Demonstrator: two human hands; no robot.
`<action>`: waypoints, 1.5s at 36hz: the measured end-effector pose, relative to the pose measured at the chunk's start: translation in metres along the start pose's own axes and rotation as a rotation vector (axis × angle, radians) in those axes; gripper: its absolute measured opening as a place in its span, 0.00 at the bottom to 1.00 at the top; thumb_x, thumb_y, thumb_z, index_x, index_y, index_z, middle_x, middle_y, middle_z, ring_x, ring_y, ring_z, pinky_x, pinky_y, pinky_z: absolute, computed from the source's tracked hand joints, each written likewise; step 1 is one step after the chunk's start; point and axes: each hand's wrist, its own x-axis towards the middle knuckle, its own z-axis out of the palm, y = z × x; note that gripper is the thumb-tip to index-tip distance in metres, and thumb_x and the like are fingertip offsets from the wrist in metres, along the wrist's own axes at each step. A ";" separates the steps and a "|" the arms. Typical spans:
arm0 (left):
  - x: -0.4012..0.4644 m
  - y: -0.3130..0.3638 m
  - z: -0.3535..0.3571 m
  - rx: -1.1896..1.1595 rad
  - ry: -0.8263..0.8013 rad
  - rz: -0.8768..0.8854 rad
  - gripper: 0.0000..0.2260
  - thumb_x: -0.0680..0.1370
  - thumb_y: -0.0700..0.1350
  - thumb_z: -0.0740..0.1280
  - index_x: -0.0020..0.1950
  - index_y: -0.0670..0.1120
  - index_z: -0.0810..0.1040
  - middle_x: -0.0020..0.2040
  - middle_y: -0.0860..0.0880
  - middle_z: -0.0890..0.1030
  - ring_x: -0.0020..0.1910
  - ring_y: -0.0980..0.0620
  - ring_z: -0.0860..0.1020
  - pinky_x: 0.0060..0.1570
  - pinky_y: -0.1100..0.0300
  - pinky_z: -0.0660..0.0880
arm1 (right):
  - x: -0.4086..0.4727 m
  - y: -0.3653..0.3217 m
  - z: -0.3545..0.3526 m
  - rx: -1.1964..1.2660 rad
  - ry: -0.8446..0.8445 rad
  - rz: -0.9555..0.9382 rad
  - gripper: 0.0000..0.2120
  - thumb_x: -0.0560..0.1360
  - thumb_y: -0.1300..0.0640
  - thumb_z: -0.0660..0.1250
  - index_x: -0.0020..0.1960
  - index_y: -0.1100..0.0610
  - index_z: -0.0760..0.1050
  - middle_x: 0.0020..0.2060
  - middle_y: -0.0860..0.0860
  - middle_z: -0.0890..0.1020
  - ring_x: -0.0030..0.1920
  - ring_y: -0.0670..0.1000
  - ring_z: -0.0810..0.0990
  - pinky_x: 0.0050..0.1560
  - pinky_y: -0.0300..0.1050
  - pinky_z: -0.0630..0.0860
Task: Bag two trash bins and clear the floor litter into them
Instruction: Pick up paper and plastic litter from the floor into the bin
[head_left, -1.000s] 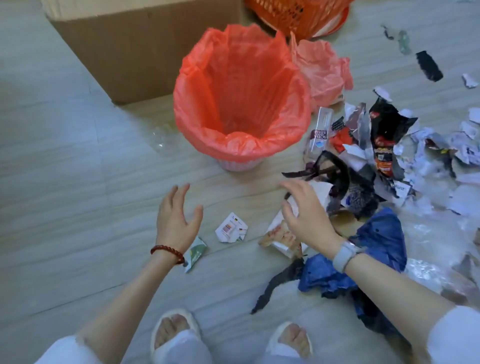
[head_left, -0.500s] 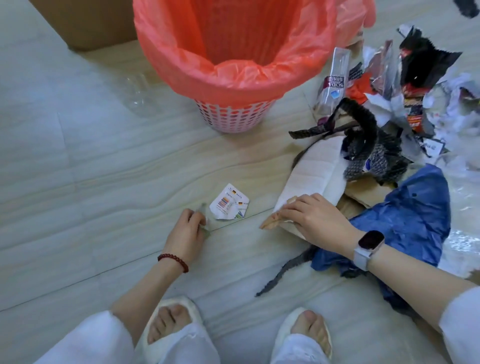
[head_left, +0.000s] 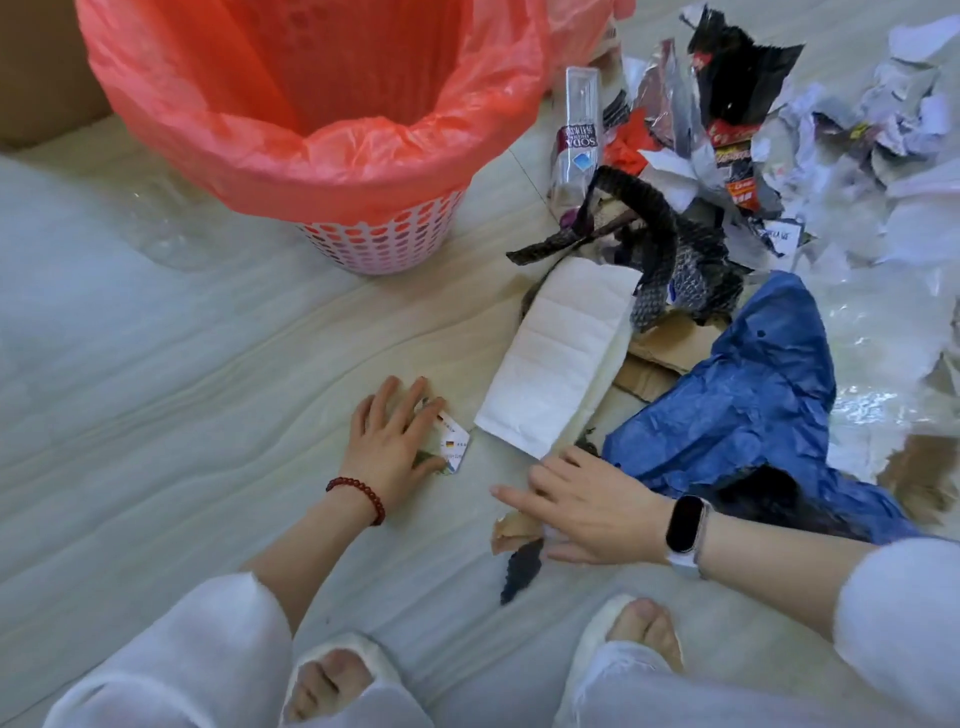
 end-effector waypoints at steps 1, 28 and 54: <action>0.000 0.001 0.001 -0.023 0.008 -0.011 0.33 0.63 0.56 0.76 0.64 0.49 0.68 0.68 0.43 0.71 0.66 0.37 0.63 0.59 0.39 0.66 | -0.002 -0.002 0.009 -0.033 -0.030 -0.016 0.37 0.64 0.35 0.65 0.67 0.53 0.66 0.41 0.48 0.74 0.39 0.49 0.72 0.39 0.42 0.72; -0.011 0.019 -0.033 -0.273 0.125 -0.146 0.25 0.68 0.31 0.67 0.55 0.53 0.62 0.52 0.41 0.74 0.31 0.39 0.75 0.27 0.58 0.67 | -0.014 -0.001 0.049 -0.117 -0.020 0.048 0.08 0.70 0.60 0.56 0.39 0.54 0.73 0.33 0.49 0.76 0.34 0.50 0.73 0.32 0.42 0.68; 0.090 0.034 -0.276 -0.331 1.190 0.043 0.17 0.73 0.34 0.60 0.61 0.47 0.66 0.54 0.39 0.74 0.53 0.53 0.70 0.43 0.66 0.68 | 0.100 0.094 -0.215 1.104 1.084 0.497 0.14 0.73 0.56 0.68 0.54 0.53 0.65 0.37 0.52 0.74 0.34 0.46 0.76 0.40 0.40 0.74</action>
